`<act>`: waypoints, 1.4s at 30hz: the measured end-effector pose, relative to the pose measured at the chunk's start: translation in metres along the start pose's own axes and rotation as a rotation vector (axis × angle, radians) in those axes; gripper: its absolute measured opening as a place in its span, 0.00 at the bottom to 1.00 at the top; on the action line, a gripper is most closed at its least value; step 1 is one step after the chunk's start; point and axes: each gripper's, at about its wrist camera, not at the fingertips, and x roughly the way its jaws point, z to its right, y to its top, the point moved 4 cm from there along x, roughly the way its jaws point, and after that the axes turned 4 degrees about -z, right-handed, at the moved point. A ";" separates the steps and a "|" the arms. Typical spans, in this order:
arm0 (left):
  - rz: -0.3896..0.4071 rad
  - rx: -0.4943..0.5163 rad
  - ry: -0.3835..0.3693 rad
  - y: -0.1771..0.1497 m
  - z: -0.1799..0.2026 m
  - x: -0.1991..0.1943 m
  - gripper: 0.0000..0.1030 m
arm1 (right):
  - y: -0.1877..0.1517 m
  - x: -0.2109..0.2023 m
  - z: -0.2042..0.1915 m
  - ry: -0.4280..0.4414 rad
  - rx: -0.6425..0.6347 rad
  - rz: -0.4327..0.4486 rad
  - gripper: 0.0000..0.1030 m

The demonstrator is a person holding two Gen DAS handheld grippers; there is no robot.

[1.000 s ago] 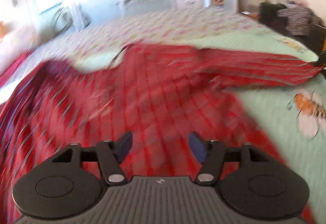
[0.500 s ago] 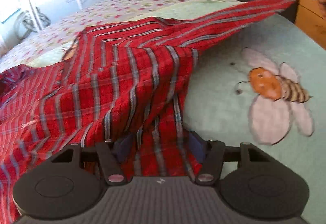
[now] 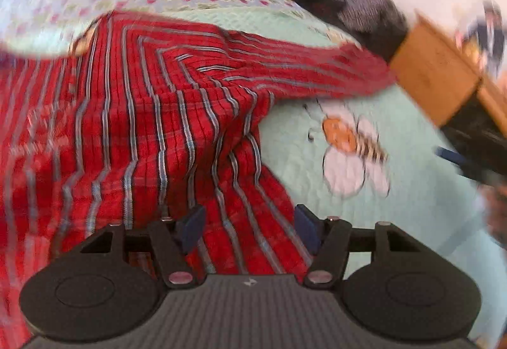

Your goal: Fold clothes

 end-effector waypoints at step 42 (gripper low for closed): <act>-0.164 0.140 0.144 0.008 0.184 0.089 0.03 | -0.266 -0.216 0.015 0.037 -0.122 -0.825 0.00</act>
